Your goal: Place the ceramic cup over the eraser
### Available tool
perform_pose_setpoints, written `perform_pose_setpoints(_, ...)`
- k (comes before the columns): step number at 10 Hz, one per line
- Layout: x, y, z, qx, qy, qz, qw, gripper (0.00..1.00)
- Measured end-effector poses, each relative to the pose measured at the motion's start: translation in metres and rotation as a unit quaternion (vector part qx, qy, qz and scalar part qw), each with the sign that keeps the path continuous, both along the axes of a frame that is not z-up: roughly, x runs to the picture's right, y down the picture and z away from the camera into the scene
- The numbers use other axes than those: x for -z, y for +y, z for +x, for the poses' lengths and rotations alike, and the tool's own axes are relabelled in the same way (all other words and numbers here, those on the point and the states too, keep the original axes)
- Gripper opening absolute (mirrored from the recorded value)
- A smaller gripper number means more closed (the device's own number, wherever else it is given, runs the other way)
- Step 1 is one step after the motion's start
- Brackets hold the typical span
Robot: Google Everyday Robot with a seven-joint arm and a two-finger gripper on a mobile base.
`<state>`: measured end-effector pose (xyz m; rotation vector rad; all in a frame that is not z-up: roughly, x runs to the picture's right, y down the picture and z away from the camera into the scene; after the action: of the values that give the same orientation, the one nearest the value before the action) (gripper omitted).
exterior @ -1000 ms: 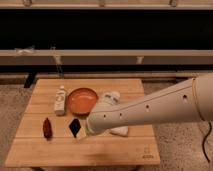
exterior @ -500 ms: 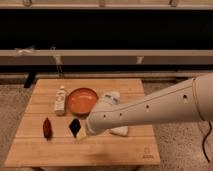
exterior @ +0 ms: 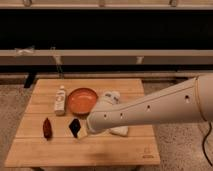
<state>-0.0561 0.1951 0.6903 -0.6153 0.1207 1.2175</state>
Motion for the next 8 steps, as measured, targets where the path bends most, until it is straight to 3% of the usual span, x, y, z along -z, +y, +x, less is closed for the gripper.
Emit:
perform_pose_setpoints(3, -0.023, -0.041, 0.035, 0.008, 0.035, 0.012, 0.9993, 0.80)
perform_pose_setpoints(8, -0.075, -0.100, 0.085, 0.020, 0.071, 0.013, 0.9972, 0.80)
